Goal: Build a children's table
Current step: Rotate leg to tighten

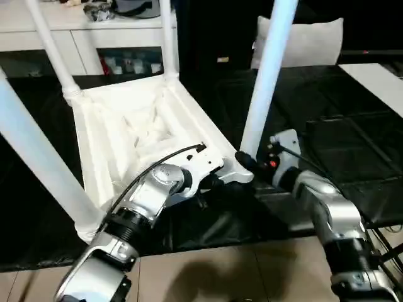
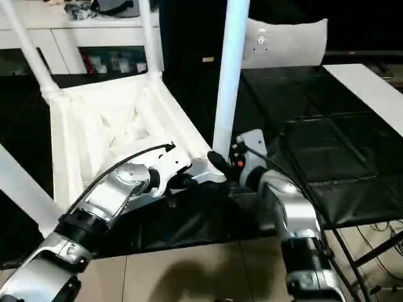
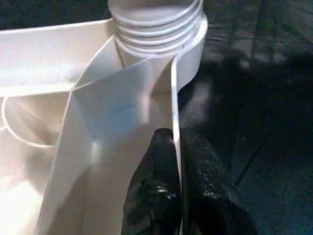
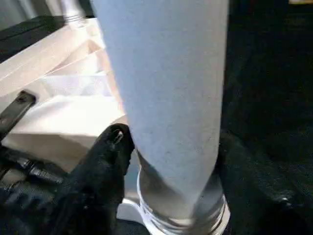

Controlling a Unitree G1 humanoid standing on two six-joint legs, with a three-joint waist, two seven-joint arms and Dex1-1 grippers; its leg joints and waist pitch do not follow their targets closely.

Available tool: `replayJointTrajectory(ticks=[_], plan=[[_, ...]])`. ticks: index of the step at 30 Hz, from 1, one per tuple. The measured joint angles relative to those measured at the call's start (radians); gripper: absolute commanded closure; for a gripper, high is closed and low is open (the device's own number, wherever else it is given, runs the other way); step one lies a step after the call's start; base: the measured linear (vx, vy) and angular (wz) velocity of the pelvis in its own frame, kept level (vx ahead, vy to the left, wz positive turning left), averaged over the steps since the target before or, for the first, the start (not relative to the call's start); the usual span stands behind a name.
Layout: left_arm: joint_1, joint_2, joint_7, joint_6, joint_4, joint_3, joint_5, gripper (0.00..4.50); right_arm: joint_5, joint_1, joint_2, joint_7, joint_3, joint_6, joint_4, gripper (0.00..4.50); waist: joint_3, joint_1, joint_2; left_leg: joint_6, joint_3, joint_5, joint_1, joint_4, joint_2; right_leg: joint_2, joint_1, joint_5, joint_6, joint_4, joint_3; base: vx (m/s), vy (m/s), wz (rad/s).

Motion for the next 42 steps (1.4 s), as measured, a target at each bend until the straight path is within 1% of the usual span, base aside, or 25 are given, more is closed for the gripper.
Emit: replayJointTrajectory(ticks=[1,2,3,5,7,8,10,12,14,17,19,22,25,27,29,32,35,37,39,41,42], plan=[[0.001,0.011,-0.017,-0.019,-0.001,-0.008,-0.001,4.5,0.007,0.01,-0.029,0.035,0.008,-0.012,-0.004,1.28,0.0,0.005,0.0,0.0,0.0,0.0,0.0,-0.001,0.0,0.0,-0.001,-0.001,0.0,0.001,0.0,0.0,0.0,0.0],[0.003,0.019,-0.031,-0.038,-0.001,-0.011,-0.003,4.5,0.012,0.019,-0.052,0.064,0.018,-0.024,-0.009,1.09,0.0,0.009,0.001,0.0,0.001,0.0,0.0,-0.001,0.0,0.0,-0.001,-0.001,-0.001,0.001,0.0,0.0,0.0,0.0],[0.005,0.028,-0.046,-0.059,-0.001,-0.015,-0.004,4.5,0.013,0.025,-0.076,0.091,0.026,-0.034,-0.014,1.09,0.0,0.013,0.001,0.0,0.001,0.0,0.0,-0.002,0.0,0.0,-0.001,-0.001,-0.001,0.001,0.0,0.0,0.0,0.0],[0.013,0.049,-0.083,-0.106,0.001,-0.021,-0.006,4.5,0.015,0.028,-0.113,0.153,0.04,-0.052,-0.024,0.93,0.001,0.015,0.001,0.0,0.001,0.0,0.001,-0.002,0.0,0.0,-0.001,-0.001,-0.001,0.001,0.0,0.0,0.0,0.0],[0.016,0.07,-0.126,-0.155,0.008,-0.029,-0.013,4.5,0.022,0.028,-0.145,0.208,0.056,-0.054,-0.038,0.93,0.001,0.019,0.001,0.0,0.001,0.0,0.001,-0.001,0.0,0.0,-0.001,-0.001,-0.001,0.001,0.0,0.0,0.0,0.0],[0.016,0.097,-0.169,-0.204,0.022,-0.037,-0.02,4.5,0.027,0.029,-0.189,0.276,0.073,-0.058,-0.048,0.93,0.001,0.028,0.002,0.0,0.001,0.0,0.001,-0.001,0.0,0.0,0.0,-0.001,-0.001,0.001,0.0,0.0,0.0,0.0],[0.016,0.126,-0.235,-0.272,0.039,-0.047,-0.041,4.5,0.032,0.029,-0.244,0.36,0.072,-0.063,-0.065,0.93,0.001,0.043,0.002,0.0,0.001,0.0,0.002,-0.001,0.0,0.0,0.001,-0.001,-0.001,0.001,0.0,0.0,0.0,0.0],[0.016,0.144,-0.282,-0.303,0.048,-0.048,-0.052,4.5,0.037,0.029,-0.267,0.421,0.078,-0.074,-0.071,0.93,0.001,0.047,0.002,0.0,0.001,0.0,0.002,0.0,0.0,-0.001,0.001,-0.001,-0.001,0.001,0.0,0.0,0.0,0.0],[0.016,0.164,-0.339,-0.323,0.05,-0.049,-0.066,4.5,0.05,0.029,-0.294,0.493,0.108,-0.086,-0.071,1.19,0.001,0.049,0.002,0.0,0.001,0.0,0.001,0.0,0.0,-0.001,0.001,-0.001,-0.001,0.001,0.001,0.0,0.0,0.0],[0.016,0.192,-0.426,-0.342,0.05,-0.056,-0.089,4.5,0.072,0.031,-0.33,0.589,0.137,-0.082,-0.071,1.4,0.001,0.055,0.001,0.0,0.001,0.0,0.001,-0.001,0.001,0.0,0.0,-0.001,-0.001,0.002,0.0,0.0,0.0,0.0],[0.016,0.204,-0.463,-0.356,0.05,-0.063,-0.099,4.5,0.078,0.034,-0.336,0.625,0.152,-0.077,-0.071,1.65,0.002,0.059,0.001,0.0,0.001,0.0,0.001,-0.001,0.001,0.0,0.0,-0.002,-0.001,0.002,0.0,0.0,0.0,0.0],[0.016,0.226,-0.517,-0.39,0.05,-0.079,-0.106,4.5,0.085,0.042,-0.346,0.685,0.181,-0.063,-0.075,1.85,0.002,0.069,0.001,0.0,0.002,0.0,0.001,0.0,0.001,0.0,0.0,-0.002,-0.001,0.002,0.001,0.0,0.0,0.0],[0.016,0.233,-0.555,-0.411,0.05,-0.088,-0.112,4.5,0.099,0.05,-0.347,0.723,0.204,-0.046,-0.087,2.16,0.002,0.072,0.0,0.0,0.002,0.0,0.001,0.0,0.001,0.0,0.0,-0.001,-0.002,0.002,0.001,0.0,0.0,0.0],[0.016,0.233,-0.561,-0.415,0.05,-0.089,-0.111,4.5,0.101,0.05,-0.347,0.727,0.208,-0.047,-0.088,2.24,0.002,0.072,0.0,0.0,0.002,0.0,0.001,0.0,0.001,0.0,0.0,-0.001,-0.002,0.002,0.001,0.0,0.0,0.0],[0.015,0.234,-0.566,-0.416,0.052,-0.089,-0.111,4.5,0.102,0.05,-0.347,0.733,0.209,-0.047,-0.087,2.49,0.002,0.071,0.0,0.0,0.002,0.0,0.001,0.0,0.001,0.0,0.0,-0.001,-0.002,0.003,0.001,0.0,0.0,0.0],[0.014,0.234,-0.569,-0.423,0.057,-0.089,-0.112,4.5,0.103,0.05,-0.347,0.735,0.209,-0.045,-0.087,2.52,0.002,0.07,0.0,0.0,0.002,0.0,0.001,0.0,0.001,0.0,0.0,-0.001,-0.002,0.003,0.001,0.0,0.0,0.0],[0.014,0.232,-0.57,-0.421,0.059,-0.088,-0.114,4.5,0.112,0.055,-0.347,0.733,0.205,-0.024,-0.094,2.55,0.001,0.071,0.0,0.0,0.002,0.0,0.001,0.0,0.001,0.0,0.0,-0.002,-0.001,0.002,0.001,0.0,0.0,0.0],[0.013,0.222,-0.565,-0.375,0.053,-0.086,-0.121,4.5,0.119,0.069,-0.342,0.713,0.193,0.005,-0.116,2.55,0.001,0.072,0.0,0.0,0.002,0.0,0.001,0.0,0.001,0.0,0.0,-0.002,-0.001,0.003,0.001,0.0,0.0,0.0],[0.012,0.219,-0.548,-0.333,0.045,-0.082,-0.12,4.5,0.124,0.076,-0.324,0.678,0.182,0.025,-0.121,2.55,0.001,0.069,0.0,-0.001,0.002,0.0,0.002,0.001,0.001,0.0,0.001,-0.001,-0.002,0.003,0.001,0.0,0.0,0.0],[0.01,0.206,-0.491,-0.264,0.044,-0.058,-0.107,4.5,0.111,0.076,-0.291,0.588,0.162,0.049,-0.126,2.55,0.001,0.064,-0.001,-0.005,0.002,0.0,0.004,0.001,0.001,0.0,0.002,0.0,-0.002,0.003,0.001,0.0,0.0,0.0],[0.004,0.198,-0.44,-0.221,0.045,-0.043,-0.095,4.5,0.094,0.074,-0.249,0.504,0.139,0.061,-0.124,2.55,0.002,0.054,-0.003,-0.01,0.002,0.0,0.005,0.001,0.001,0.0,0.002,0.002,-0.003,0.003,0.001,0.0,0.0,0.0]])
